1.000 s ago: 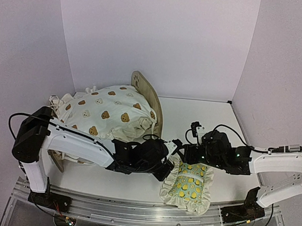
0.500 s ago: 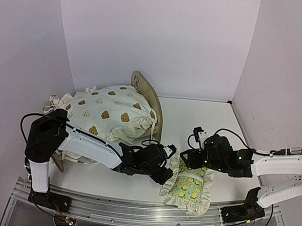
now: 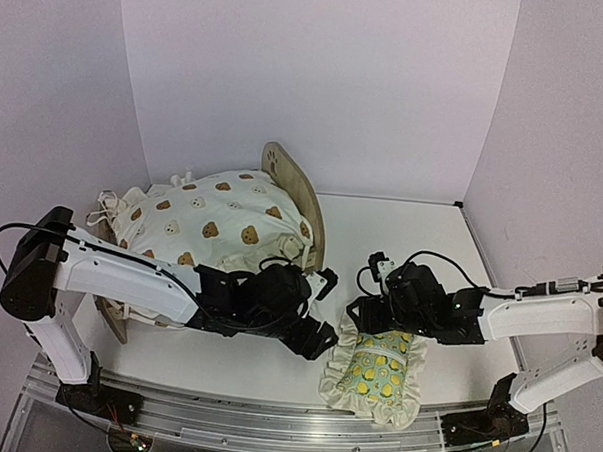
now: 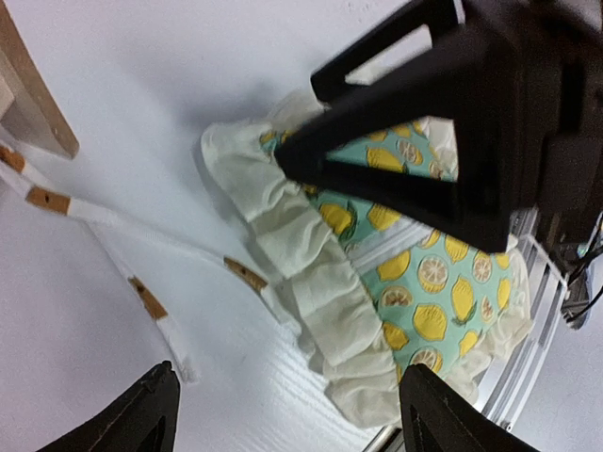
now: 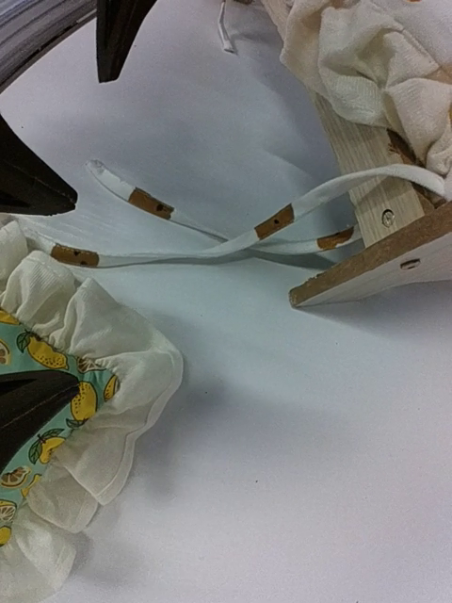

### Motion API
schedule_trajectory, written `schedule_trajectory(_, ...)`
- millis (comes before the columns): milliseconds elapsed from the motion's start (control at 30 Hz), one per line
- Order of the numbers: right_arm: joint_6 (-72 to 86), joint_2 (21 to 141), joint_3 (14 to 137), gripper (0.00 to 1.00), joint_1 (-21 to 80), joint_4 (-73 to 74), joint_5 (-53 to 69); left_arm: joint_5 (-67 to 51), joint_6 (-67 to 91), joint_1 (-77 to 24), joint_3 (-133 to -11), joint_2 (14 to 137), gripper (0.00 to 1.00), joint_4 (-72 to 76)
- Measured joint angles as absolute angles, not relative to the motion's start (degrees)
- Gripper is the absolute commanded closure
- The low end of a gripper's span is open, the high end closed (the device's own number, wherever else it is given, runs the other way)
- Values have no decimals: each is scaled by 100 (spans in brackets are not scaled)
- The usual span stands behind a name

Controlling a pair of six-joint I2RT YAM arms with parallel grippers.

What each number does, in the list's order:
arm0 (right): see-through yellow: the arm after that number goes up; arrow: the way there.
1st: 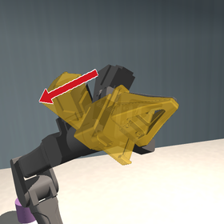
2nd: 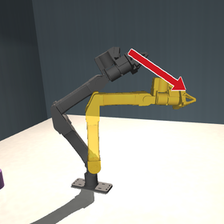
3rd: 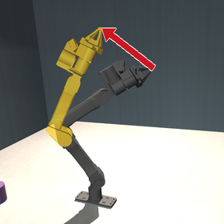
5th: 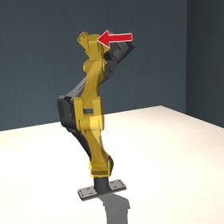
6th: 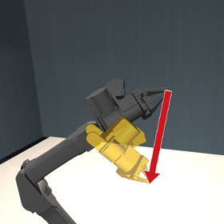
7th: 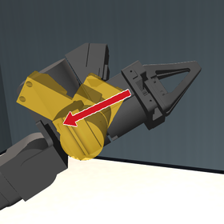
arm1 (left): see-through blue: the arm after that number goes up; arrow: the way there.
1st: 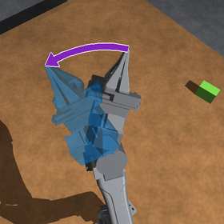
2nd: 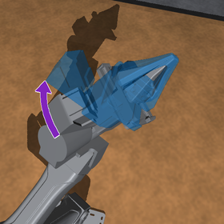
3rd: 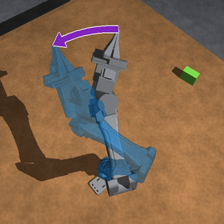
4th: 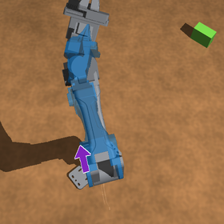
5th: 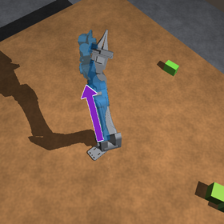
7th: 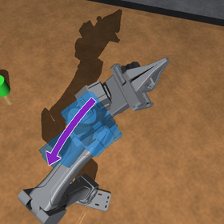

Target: Set up the pet bed

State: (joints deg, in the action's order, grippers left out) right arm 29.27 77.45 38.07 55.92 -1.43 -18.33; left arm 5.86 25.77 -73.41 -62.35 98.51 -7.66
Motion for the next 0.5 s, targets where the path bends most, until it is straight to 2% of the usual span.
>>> schedule_trajectory(133,2913,8045,4054,43,5592,-155,-1692,621,2647,-7339,-5878,9802,37,-924)
schedule_trajectory(367,2915,8263,4147,43,5592,-165,-1536,912,2694,-7273,-5867,10213,49,-1056)
schedule_trajectory(500,2917,8262,4147,43,5592,-165,-1522,965,2684,-7243,-5920,10637,49,-1102)
